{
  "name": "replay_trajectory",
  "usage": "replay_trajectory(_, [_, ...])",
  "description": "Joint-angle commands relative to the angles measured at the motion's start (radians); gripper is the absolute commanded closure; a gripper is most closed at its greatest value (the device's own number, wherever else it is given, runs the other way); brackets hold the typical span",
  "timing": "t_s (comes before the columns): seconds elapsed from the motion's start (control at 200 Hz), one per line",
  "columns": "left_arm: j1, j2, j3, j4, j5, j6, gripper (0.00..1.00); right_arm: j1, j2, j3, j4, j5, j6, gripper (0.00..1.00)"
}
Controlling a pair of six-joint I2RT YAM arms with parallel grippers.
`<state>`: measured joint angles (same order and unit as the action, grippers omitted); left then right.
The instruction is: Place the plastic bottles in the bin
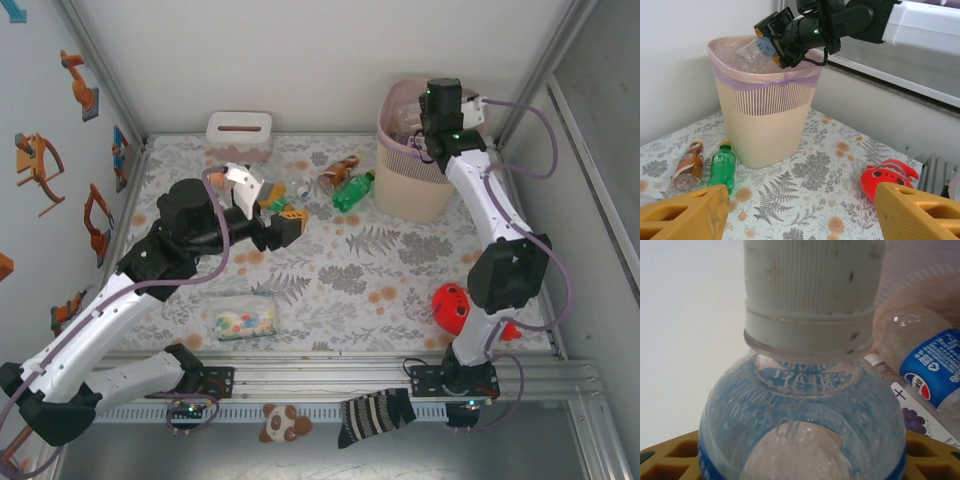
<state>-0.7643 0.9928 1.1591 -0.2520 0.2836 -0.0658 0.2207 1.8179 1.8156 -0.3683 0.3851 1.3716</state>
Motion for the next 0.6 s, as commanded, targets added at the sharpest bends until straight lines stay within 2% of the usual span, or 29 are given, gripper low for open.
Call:
replay_trajectory(0.0, [0.003,-0.023,-0.018,0.003,-0.006,-0.004,0.24,-0.008,0.061,0.058,-0.030,0.116,0.180,0.56])
replay_trajectory(0.17, [0.003,-0.032,-0.045,0.035,-0.009,-0.035,0.25,-0.010,0.159,0.117,-0.054,0.098,0.296,0.56])
replay_trajectory(0.396, [0.005,-0.040,-0.065,0.039,-0.007,-0.060,0.26,-0.024,0.256,0.172,-0.086,0.050,0.373,0.55])
replay_trajectory(0.596, [0.004,-0.042,-0.075,0.050,-0.012,-0.069,0.26,-0.039,0.300,0.172,-0.127,-0.002,0.449,0.49])
